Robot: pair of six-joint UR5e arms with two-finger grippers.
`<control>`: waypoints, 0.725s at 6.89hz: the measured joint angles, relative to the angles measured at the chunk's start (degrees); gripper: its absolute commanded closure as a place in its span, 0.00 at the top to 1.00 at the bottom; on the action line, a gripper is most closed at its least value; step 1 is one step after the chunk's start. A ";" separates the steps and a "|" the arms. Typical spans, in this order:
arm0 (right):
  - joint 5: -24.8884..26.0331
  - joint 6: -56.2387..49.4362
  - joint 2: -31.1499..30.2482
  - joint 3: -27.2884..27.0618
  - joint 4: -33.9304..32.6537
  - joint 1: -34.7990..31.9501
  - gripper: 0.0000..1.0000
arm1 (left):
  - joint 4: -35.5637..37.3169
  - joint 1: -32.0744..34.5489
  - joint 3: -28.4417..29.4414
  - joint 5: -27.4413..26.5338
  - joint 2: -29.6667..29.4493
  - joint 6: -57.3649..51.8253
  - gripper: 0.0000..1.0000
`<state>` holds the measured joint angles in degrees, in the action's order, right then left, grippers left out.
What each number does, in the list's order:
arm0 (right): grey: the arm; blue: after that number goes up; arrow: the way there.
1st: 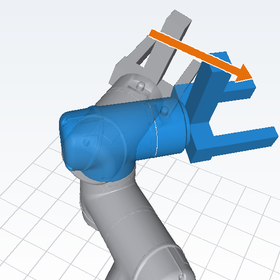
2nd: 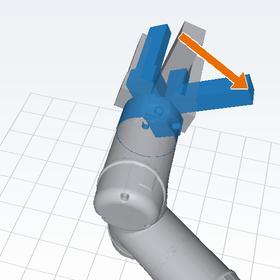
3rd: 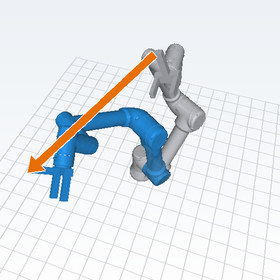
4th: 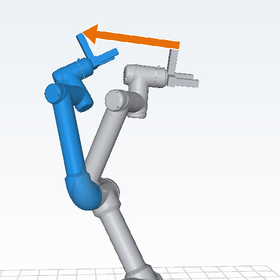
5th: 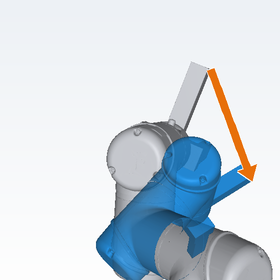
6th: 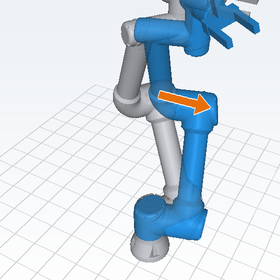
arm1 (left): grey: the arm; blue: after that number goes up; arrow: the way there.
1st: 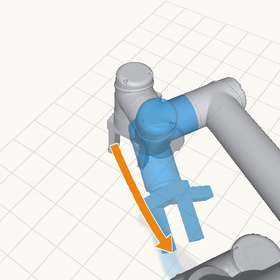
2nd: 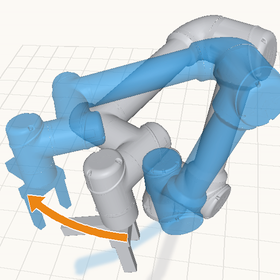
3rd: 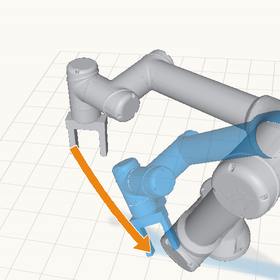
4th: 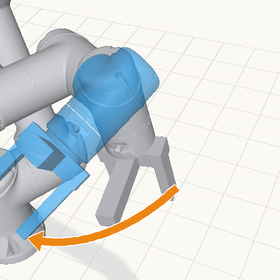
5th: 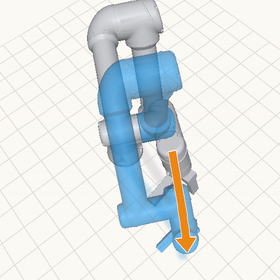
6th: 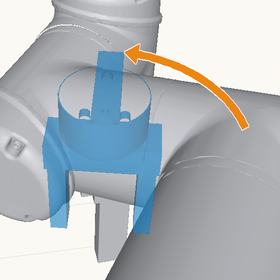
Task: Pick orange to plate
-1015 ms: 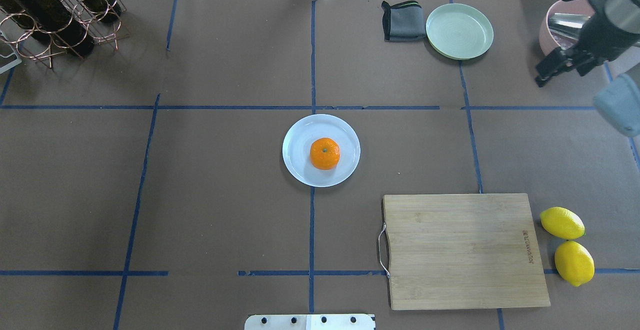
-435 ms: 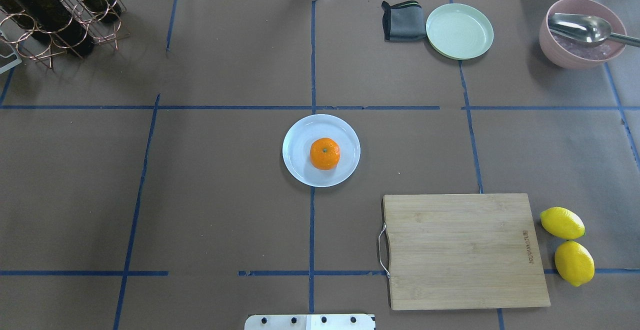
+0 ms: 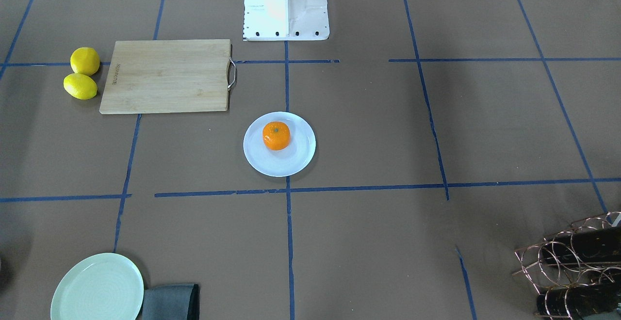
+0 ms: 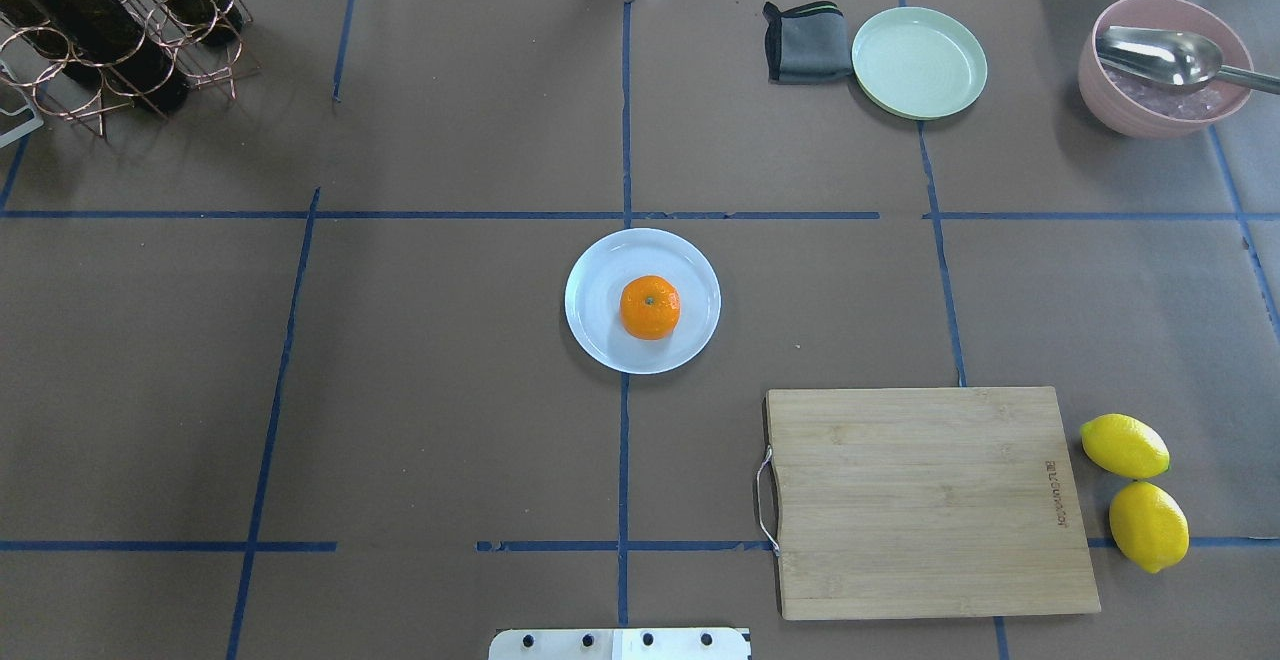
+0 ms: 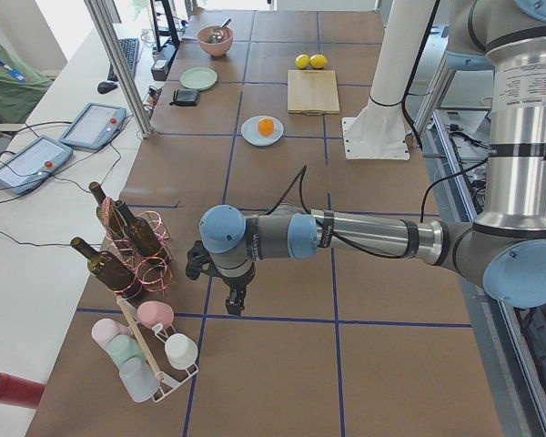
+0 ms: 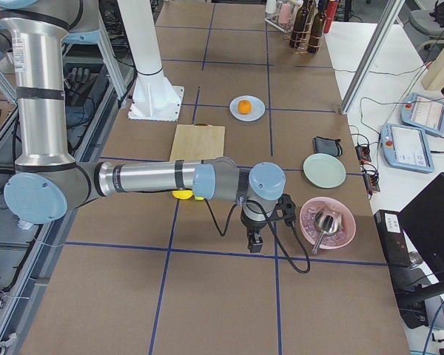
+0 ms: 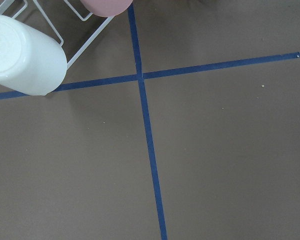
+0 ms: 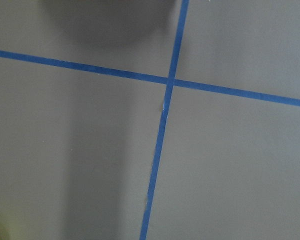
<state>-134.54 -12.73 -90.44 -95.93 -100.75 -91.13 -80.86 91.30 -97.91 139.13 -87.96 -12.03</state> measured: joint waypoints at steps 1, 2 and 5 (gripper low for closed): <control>0.78 0.60 -0.27 0.52 0.25 -0.03 1.00 | 0.00 0.12 0.00 0.00 0.04 -0.03 1.00; 1.30 1.16 -0.47 1.50 1.51 -0.04 1.00 | 0.00 0.26 0.00 0.00 0.04 -0.07 1.00; 1.48 6.69 -0.58 3.87 7.60 -0.09 1.00 | 0.00 0.43 0.10 0.00 0.06 -0.10 1.00</control>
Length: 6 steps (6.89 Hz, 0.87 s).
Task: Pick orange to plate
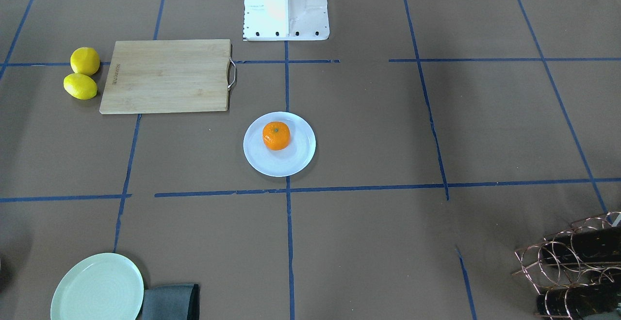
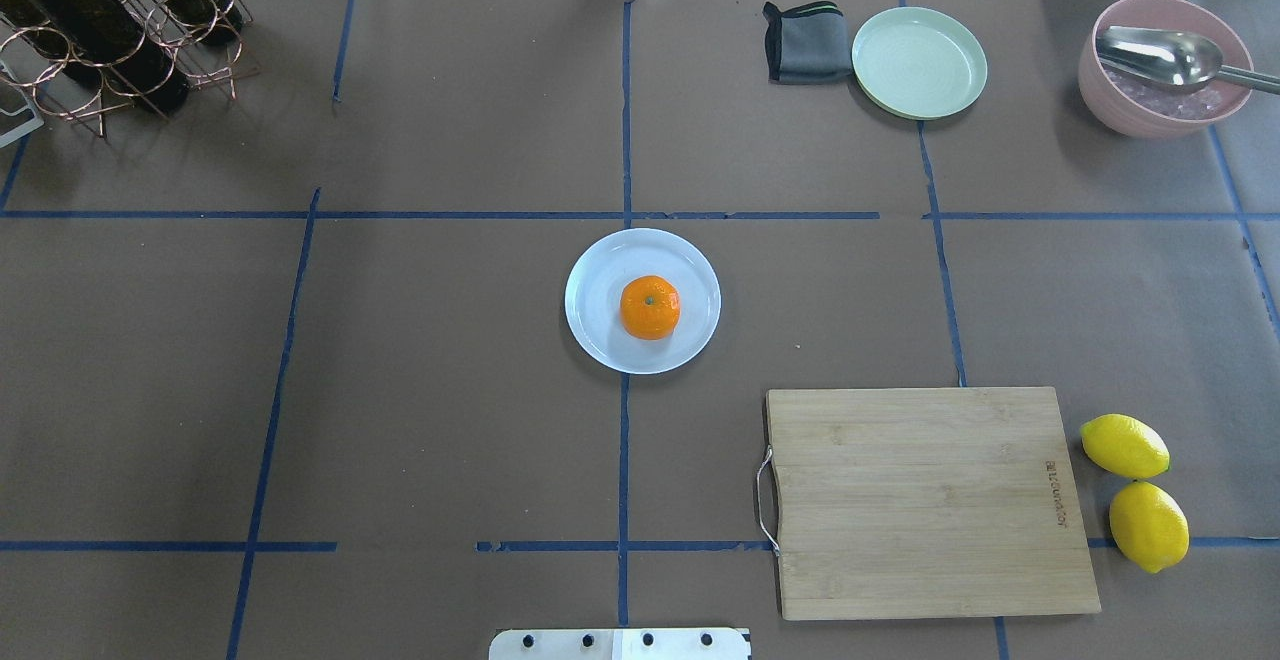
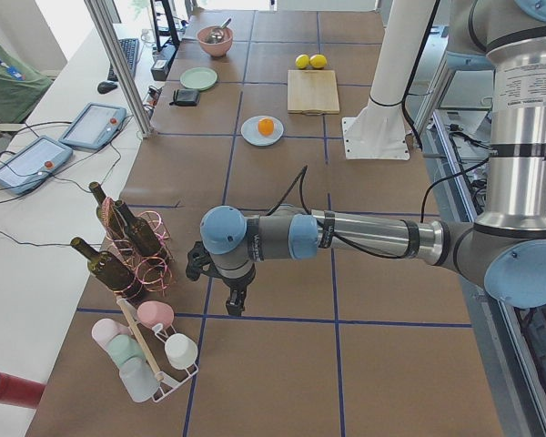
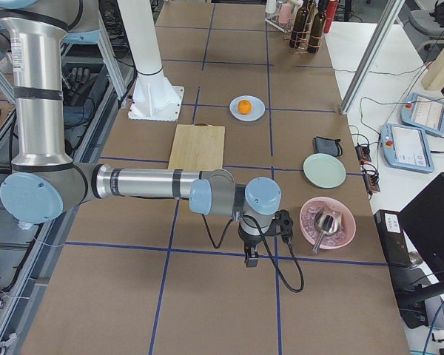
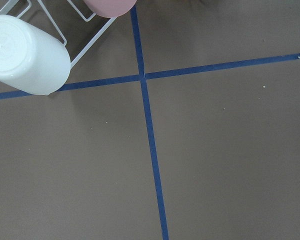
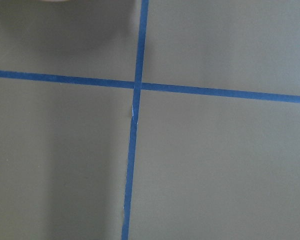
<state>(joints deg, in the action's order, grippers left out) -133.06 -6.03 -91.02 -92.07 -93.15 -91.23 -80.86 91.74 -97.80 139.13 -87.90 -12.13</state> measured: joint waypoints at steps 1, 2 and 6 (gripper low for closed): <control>-0.11 0.74 0.02 0.01 0.41 0.00 1.00 | 0.00 0.02 0.11 0.00 0.00 0.00 1.00; -0.15 1.00 0.04 0.01 0.54 0.00 1.00 | 0.00 0.02 0.19 0.00 0.01 0.00 1.00; -0.29 1.11 0.11 -0.06 0.60 0.00 1.00 | 0.00 0.02 0.17 0.00 -0.04 0.00 1.00</control>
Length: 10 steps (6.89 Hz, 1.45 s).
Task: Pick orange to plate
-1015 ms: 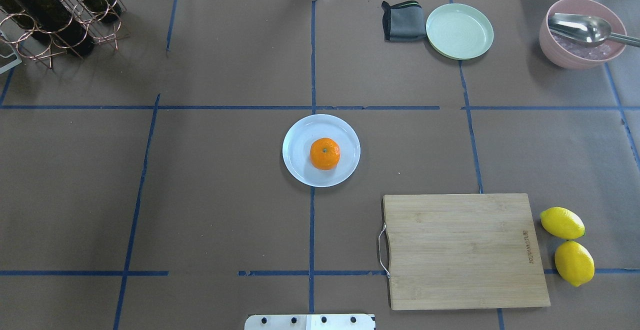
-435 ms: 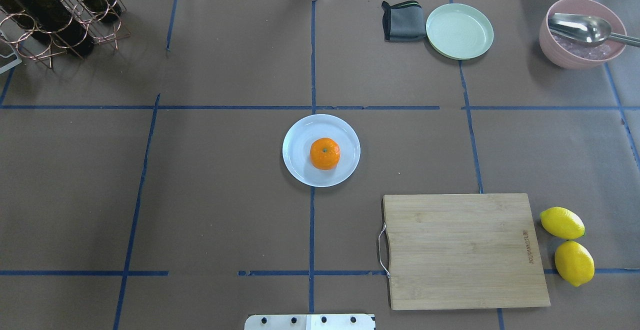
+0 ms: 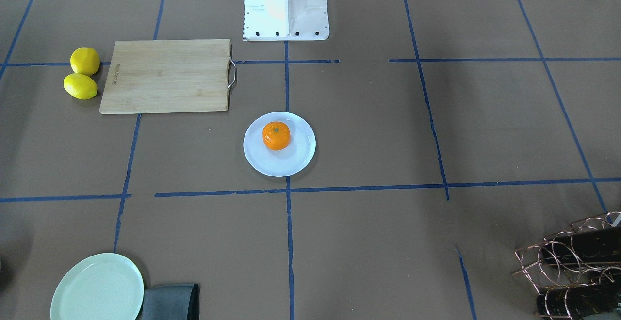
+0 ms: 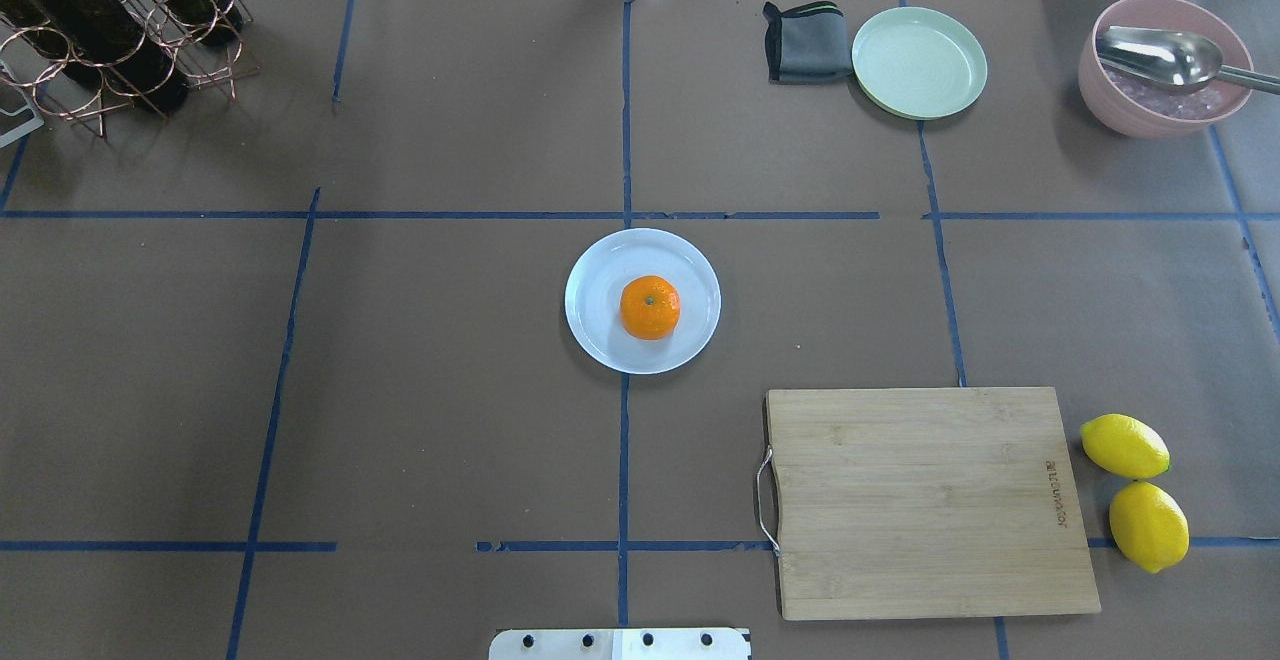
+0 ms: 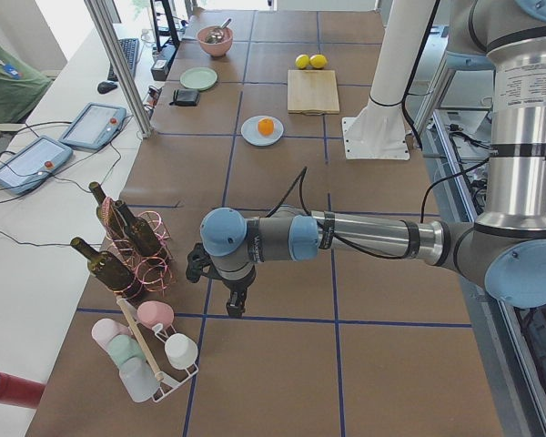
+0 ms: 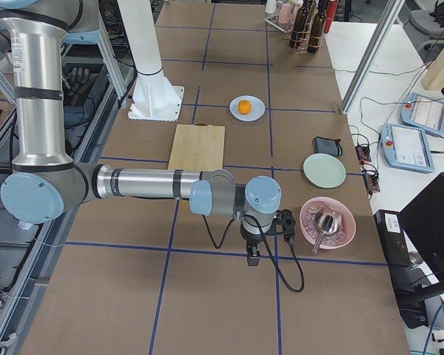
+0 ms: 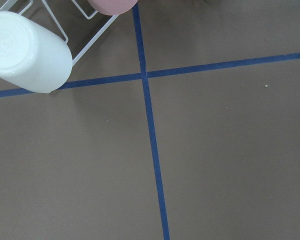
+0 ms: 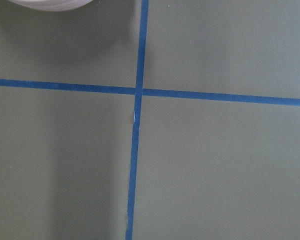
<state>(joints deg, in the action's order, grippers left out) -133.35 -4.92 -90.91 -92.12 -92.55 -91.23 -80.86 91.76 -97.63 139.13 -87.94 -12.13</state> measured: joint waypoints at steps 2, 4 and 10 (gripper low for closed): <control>-0.06 0.06 0.05 -0.11 0.00 0.00 1.00 | -0.02 0.00 -0.07 0.00 -0.03 0.02 1.00; -0.07 0.09 0.10 -0.16 0.00 0.00 1.00 | -0.08 0.09 -0.09 0.00 -0.02 0.08 1.00; -0.07 0.09 0.11 -0.16 0.00 0.00 1.00 | -0.17 0.15 0.44 -2.42 -0.01 -0.07 1.00</control>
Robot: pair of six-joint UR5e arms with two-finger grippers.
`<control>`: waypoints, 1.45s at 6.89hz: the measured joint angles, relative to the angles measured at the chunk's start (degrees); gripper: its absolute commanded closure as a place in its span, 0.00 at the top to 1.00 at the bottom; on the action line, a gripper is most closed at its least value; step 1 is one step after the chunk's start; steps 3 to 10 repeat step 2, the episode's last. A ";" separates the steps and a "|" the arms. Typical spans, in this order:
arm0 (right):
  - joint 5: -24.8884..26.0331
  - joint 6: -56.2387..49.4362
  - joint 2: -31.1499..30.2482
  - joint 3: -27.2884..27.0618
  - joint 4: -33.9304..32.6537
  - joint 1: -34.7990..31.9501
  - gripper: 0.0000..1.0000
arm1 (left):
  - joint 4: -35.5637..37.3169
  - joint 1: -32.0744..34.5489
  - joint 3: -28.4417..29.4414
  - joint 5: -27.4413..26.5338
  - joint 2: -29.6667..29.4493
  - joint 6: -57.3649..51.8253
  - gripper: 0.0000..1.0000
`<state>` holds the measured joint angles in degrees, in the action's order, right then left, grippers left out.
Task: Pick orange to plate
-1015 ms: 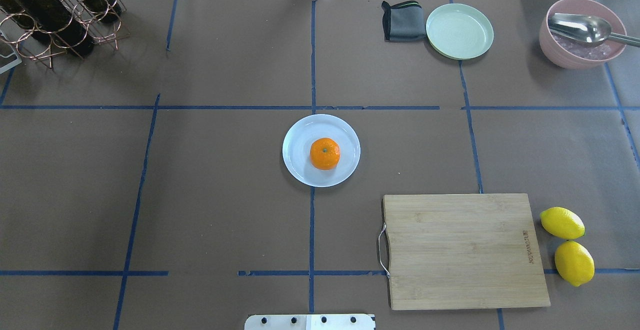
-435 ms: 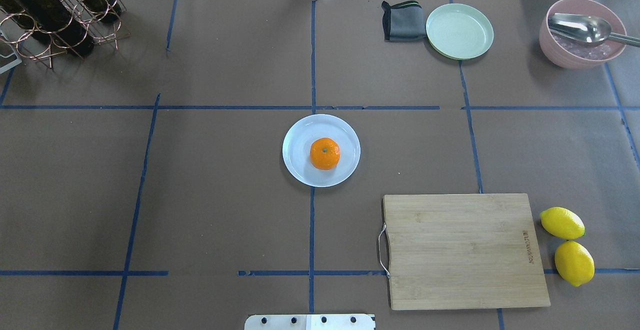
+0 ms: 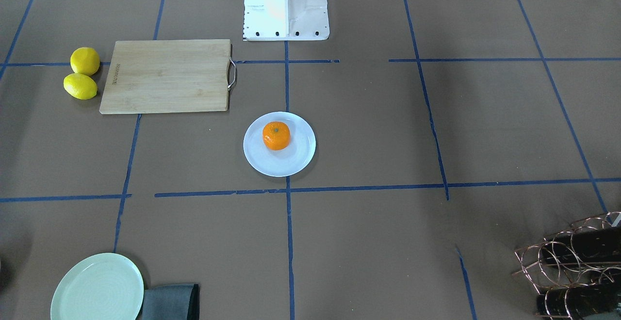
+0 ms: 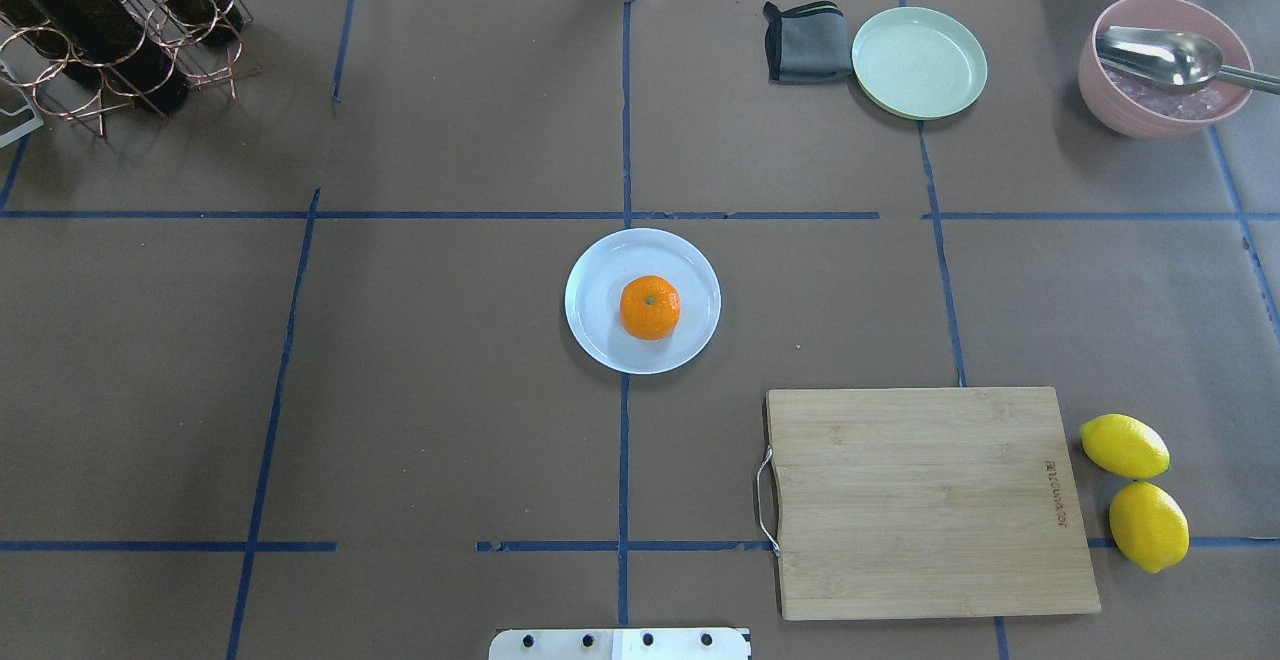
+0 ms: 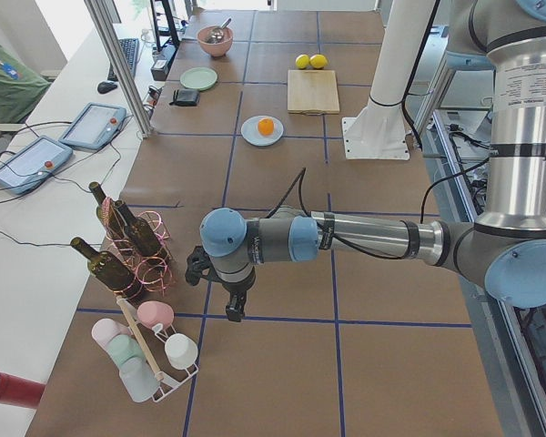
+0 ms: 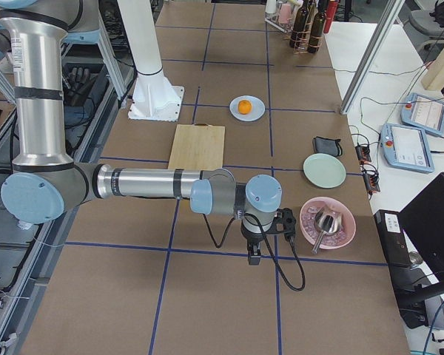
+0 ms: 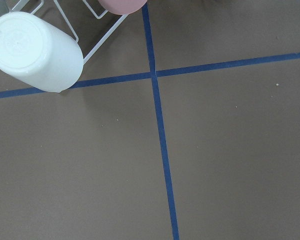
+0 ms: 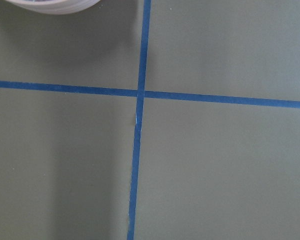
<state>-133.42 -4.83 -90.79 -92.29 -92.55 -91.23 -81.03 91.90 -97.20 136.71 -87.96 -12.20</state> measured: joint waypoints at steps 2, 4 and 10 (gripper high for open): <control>0.00 0.00 -0.01 0.00 0.00 0.00 1.00 | 0.00 0.06 0.01 -0.33 0.03 -0.01 1.00; 0.00 0.00 -0.01 0.00 0.00 0.00 1.00 | 0.00 0.06 0.01 -0.33 0.03 -0.01 1.00; 0.00 0.00 -0.01 0.00 0.00 0.00 1.00 | 0.00 0.06 0.01 -0.33 0.03 -0.01 1.00</control>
